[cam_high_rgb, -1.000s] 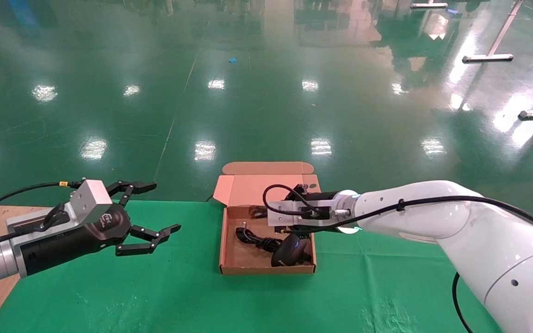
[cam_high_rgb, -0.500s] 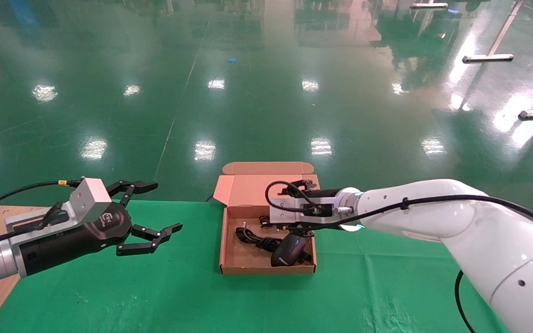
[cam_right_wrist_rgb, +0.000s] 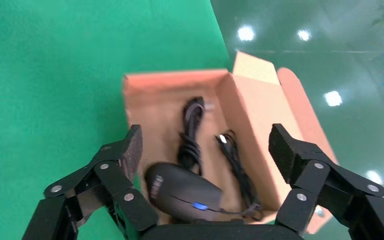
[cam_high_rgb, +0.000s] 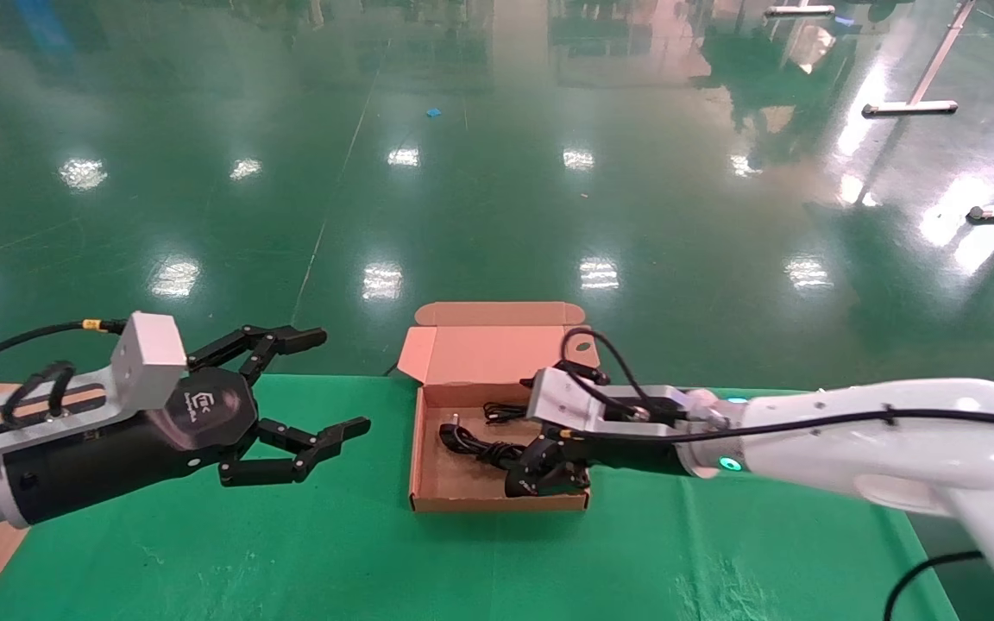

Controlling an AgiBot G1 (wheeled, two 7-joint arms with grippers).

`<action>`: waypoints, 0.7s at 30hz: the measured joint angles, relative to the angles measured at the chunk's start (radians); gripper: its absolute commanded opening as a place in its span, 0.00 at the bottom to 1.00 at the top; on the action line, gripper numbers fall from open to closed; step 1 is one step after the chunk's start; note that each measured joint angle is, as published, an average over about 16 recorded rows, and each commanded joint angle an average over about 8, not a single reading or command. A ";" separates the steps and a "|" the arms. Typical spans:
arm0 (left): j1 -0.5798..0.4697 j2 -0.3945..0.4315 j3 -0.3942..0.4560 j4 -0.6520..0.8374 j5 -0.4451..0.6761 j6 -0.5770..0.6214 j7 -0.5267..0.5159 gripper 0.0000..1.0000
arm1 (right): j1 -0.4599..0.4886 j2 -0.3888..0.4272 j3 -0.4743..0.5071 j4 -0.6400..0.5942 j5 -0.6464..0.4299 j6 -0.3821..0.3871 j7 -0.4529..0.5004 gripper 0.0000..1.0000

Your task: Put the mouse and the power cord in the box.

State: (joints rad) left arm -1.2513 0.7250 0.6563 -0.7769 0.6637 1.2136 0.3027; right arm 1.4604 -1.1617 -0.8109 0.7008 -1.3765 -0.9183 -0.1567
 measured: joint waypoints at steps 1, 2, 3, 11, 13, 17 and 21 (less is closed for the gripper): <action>0.004 -0.003 -0.009 -0.012 0.002 0.007 -0.012 1.00 | -0.009 0.013 0.012 0.014 0.015 -0.013 0.008 1.00; 0.009 -0.005 -0.018 -0.024 0.003 0.014 -0.024 1.00 | -0.018 0.025 0.025 0.027 0.030 -0.027 0.016 1.00; 0.013 -0.008 -0.027 -0.037 0.005 0.020 -0.035 1.00 | -0.027 0.038 0.037 0.040 0.045 -0.040 0.024 1.00; 0.047 -0.030 -0.099 -0.134 0.018 0.074 -0.129 1.00 | -0.098 0.140 0.135 0.148 0.164 -0.146 0.087 1.00; 0.055 -0.036 -0.118 -0.158 0.021 0.088 -0.153 1.00 | -0.116 0.165 0.159 0.175 0.194 -0.173 0.103 1.00; 0.072 -0.046 -0.154 -0.207 0.027 0.115 -0.200 1.00 | -0.151 0.216 0.208 0.229 0.253 -0.226 0.135 1.00; 0.089 -0.057 -0.190 -0.256 0.034 0.142 -0.247 1.00 | -0.187 0.267 0.257 0.283 0.313 -0.280 0.167 1.00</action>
State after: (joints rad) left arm -1.1622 0.6677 0.4665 -1.0325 0.6974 1.3557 0.0556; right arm 1.2735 -0.8951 -0.5536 0.9833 -1.0636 -1.1980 0.0101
